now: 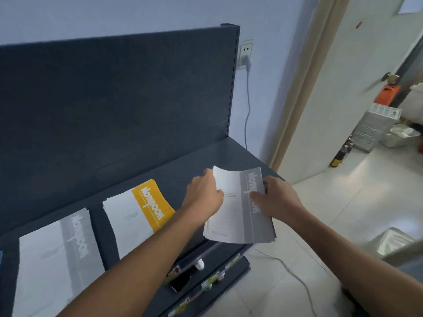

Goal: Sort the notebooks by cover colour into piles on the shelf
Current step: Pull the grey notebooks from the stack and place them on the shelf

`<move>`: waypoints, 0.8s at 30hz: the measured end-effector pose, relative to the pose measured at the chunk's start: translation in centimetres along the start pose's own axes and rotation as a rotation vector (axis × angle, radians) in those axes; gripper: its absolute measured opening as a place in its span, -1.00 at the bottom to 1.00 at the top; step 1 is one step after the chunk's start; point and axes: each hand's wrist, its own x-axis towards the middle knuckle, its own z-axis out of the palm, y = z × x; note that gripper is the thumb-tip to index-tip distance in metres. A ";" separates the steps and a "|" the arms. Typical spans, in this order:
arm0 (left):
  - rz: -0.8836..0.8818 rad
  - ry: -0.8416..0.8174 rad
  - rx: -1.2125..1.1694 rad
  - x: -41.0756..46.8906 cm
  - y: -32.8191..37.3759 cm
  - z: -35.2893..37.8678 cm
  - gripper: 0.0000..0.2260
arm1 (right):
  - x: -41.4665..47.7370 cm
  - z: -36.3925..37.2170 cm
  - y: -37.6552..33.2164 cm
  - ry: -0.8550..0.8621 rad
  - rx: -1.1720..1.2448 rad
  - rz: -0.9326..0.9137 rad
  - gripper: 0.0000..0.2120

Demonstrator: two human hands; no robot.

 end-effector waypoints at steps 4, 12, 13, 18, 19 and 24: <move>-0.126 0.064 -0.045 1.9 -1.6 -0.1 -0.70 | 4.0 1.8 -1.4 -0.087 -0.030 -0.061 -0.80; -0.317 0.172 0.054 4.3 -5.2 -0.4 -0.52 | 10.6 5.3 -6.4 -0.251 -0.117 -0.301 -0.84; -0.354 0.184 0.033 4.6 -5.5 -0.3 -0.52 | 11.3 5.7 -6.8 -0.272 -0.129 -0.321 -0.83; -0.479 0.243 0.021 5.7 -5.9 0.3 -0.55 | 14.2 7.3 -7.8 -0.349 -0.178 -0.400 -0.84; -0.498 0.261 0.027 5.9 -6.0 0.5 -0.57 | 14.7 7.7 -7.9 -0.364 -0.182 -0.410 -0.84; -0.563 0.268 0.060 6.4 -6.0 1.5 -0.58 | 15.9 8.9 -7.8 -0.418 -0.228 -0.464 -0.85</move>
